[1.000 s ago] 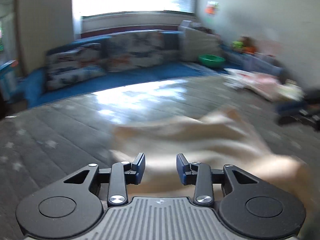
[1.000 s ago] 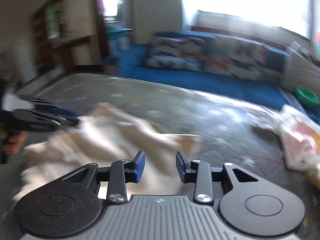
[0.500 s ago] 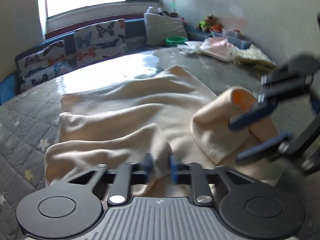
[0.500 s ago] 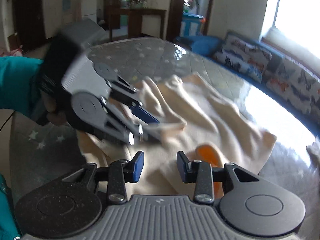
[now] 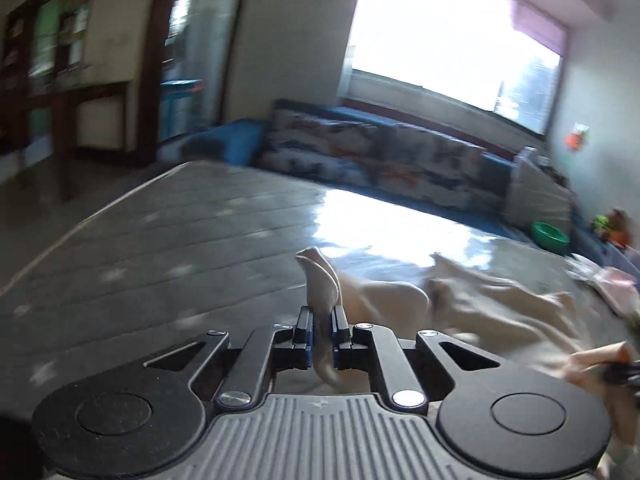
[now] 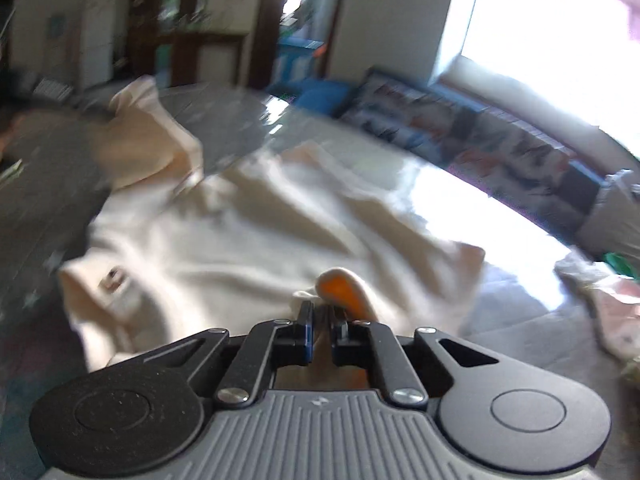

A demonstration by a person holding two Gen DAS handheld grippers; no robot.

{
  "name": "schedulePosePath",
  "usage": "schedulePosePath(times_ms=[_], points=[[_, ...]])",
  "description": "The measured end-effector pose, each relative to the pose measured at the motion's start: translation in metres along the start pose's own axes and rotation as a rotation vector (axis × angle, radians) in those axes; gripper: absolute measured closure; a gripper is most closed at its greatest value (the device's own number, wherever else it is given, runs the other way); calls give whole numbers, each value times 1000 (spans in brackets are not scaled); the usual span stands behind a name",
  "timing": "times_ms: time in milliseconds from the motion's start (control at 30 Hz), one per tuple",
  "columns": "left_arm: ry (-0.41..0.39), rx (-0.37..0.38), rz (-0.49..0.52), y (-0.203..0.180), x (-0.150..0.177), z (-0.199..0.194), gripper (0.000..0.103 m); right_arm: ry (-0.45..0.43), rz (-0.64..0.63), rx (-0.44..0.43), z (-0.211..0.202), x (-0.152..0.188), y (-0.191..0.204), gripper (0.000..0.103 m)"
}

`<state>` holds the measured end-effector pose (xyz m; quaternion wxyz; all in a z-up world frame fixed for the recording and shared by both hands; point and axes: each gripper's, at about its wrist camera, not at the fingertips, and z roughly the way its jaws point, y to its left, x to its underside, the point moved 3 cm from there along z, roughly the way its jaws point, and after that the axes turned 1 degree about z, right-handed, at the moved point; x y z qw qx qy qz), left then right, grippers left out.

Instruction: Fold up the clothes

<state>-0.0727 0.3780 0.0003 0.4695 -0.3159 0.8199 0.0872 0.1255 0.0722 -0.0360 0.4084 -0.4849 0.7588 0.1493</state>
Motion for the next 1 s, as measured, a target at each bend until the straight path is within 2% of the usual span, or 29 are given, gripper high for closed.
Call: schedulePosePath(times_ms=[33,133,300,467,500,567,633,733,800,900,933,1000], points=[[-1,-42,-34,17,1,-4,93,-21,20,27,-7,-1,-8,97],[28,-93,-54,39,12,-12,93,-69,65,141,-31,-3,-39,97],[73,-141,-2,36,24,-12,91,-82,115,388,-71,12,-98,98],[74,-184,60,30,25,-18,82,66,170,572,-79,60,-147,97],[66,-181,76,28,24,-23,78,99,185,587,-78,68,-151,98],[39,-171,123,19,21,-33,61,187,219,619,-71,90,-160,97],[42,-58,168,-3,24,-39,59,209,253,630,-72,101,-160,96],[46,112,234,-35,28,-49,55,158,273,530,-76,92,-141,88],[56,222,303,-63,37,-53,54,112,270,399,-78,76,-119,64],[76,353,426,-107,56,-52,50,76,241,198,-72,59,-85,61],[83,391,461,-118,61,-52,48,73,188,92,-64,52,-60,59],[75,421,530,-132,71,-54,44,67,103,-27,-57,46,-29,52]])
